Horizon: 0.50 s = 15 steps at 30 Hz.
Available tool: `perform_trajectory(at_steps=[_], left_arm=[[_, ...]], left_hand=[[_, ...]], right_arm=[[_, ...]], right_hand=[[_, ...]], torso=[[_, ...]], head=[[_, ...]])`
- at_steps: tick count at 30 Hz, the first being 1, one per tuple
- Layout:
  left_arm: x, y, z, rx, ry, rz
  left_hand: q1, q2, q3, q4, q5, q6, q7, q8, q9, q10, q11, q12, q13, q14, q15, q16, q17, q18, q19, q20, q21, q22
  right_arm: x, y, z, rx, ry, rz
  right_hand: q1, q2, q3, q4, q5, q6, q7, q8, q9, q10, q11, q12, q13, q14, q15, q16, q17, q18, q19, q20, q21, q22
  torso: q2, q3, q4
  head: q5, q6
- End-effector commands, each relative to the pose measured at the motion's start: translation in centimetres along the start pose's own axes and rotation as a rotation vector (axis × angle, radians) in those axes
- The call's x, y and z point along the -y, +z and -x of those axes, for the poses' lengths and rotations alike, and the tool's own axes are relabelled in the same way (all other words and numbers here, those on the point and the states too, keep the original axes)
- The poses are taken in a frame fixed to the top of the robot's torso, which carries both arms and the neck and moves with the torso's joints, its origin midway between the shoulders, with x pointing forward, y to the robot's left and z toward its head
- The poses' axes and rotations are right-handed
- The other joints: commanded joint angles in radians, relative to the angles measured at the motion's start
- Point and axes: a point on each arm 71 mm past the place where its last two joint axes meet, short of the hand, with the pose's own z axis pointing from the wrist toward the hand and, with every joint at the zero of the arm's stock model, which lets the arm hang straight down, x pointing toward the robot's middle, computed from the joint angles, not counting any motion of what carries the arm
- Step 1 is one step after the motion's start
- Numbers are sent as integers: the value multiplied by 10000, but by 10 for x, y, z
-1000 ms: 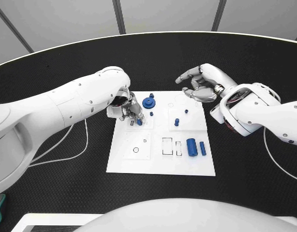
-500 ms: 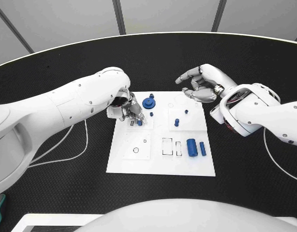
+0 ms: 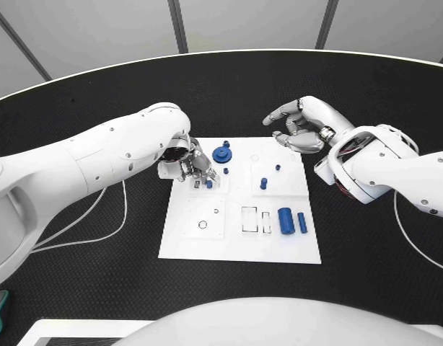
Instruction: Assemble the parts on the task board
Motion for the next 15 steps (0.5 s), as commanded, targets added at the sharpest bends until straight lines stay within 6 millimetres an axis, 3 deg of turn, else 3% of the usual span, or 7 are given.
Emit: perform_trajectory(at_steps=[1,15], left_arm=[[-5,-2,-1,88,-345,150],[-17,-14,-5,795,-1296,-406]], left_hand=[[-104,-27,-87,1,-34,-62,21,-68,-39,-154,32,-81,-167,685,69,-55,1321,-1,-15,-7,-90,-73],[52,45,-289,-21,-24,-193,100,-257,-126,-484,103,-299,-651,590,130,-171,1011,62,-162,21,-310,-412]], right_arm=[[2,0,1,20,-24,-27],[7,1,3,85,-108,-110]], right_hand=[[-41,-108,-9,-34,18,76,3,-67,-20,-94,-8,-55,668,754,63,-52,1404,120,362,67,-47,1350],[-41,-108,-9,-34,18,76,3,-67,-20,-94,-8,-55,668,754,63,-52,1404,120,362,67,-47,1350]], torso=[[-54,5,19],[-181,-1,67]], head=[[11,5],[133,-18]])
